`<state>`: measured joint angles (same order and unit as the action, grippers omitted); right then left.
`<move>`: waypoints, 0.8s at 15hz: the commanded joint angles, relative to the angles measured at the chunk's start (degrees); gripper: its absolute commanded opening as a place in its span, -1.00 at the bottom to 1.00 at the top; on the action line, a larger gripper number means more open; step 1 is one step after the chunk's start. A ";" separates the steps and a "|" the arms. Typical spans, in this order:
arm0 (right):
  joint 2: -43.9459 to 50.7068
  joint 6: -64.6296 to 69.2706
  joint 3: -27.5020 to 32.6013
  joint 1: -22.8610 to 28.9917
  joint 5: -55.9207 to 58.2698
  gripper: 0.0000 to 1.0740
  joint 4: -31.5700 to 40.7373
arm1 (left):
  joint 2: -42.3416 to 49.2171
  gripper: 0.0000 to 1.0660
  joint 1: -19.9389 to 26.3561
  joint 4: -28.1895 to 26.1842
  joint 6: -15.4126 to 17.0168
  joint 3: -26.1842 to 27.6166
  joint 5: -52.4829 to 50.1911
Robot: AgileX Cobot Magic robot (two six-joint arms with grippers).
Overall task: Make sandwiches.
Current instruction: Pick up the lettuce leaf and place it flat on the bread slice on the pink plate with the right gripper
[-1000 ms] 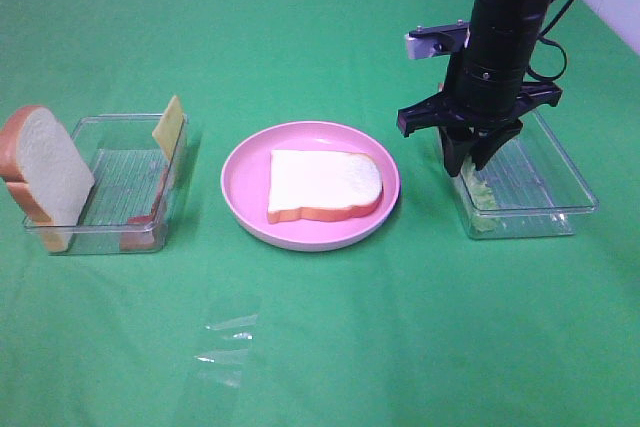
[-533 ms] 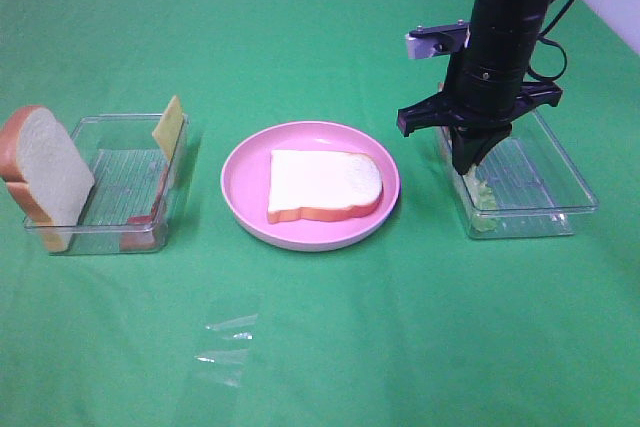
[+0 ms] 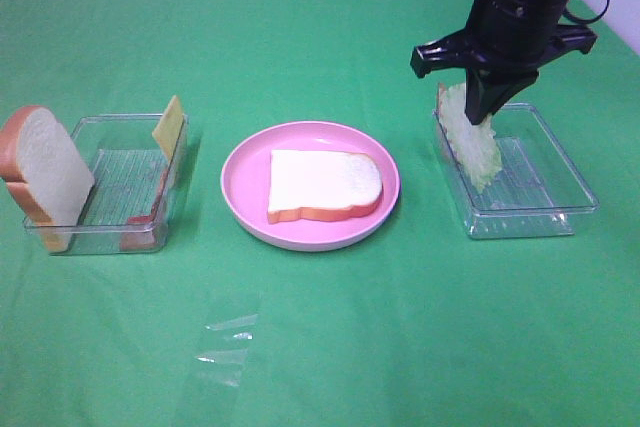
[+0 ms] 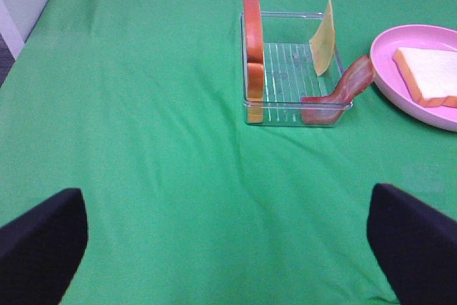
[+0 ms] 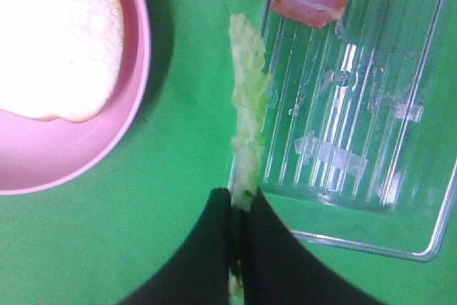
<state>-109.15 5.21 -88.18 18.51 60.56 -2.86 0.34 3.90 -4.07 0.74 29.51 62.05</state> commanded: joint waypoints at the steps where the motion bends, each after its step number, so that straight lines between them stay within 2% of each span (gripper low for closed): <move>1: 5.04 -2.18 -0.11 -0.06 0.46 -1.00 4.18 | 0.63 0.83 0.06 -0.52 0.11 0.06 -0.63; 3: 6.99 -5.21 -0.11 -0.06 -2.75 -1.00 12.15 | 0.63 0.83 0.06 -0.52 0.11 0.06 -0.63; 4: 6.99 -7.39 -0.11 -0.06 -3.95 -1.00 18.45 | 0.63 0.83 0.06 -0.52 0.11 0.06 -0.63; 6: 5.33 -15.30 -0.11 0.06 -5.33 -1.00 34.09 | 0.57 0.84 0.06 -0.52 0.11 0.06 -0.63; 7: 3.21 -22.23 -0.11 0.06 -5.39 -1.00 45.44 | 0.57 0.84 0.06 -0.52 0.11 0.06 -0.63; 8: 1.55 -25.61 -0.11 0.06 -5.39 -1.00 50.59 | 0.57 0.84 0.06 -0.52 0.11 0.06 -0.63; 10: -2.58 -29.11 -0.11 0.06 -5.39 -1.00 57.47 | 0.57 0.84 0.06 -0.52 0.11 0.06 -0.63; 12: -5.50 -30.02 -0.11 0.80 -6.30 -1.00 59.07 | 0.57 0.84 0.06 -0.52 0.11 0.06 -0.63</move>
<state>-115.28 -23.49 -88.18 19.65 53.69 54.66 0.34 3.90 -4.07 0.74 29.51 62.05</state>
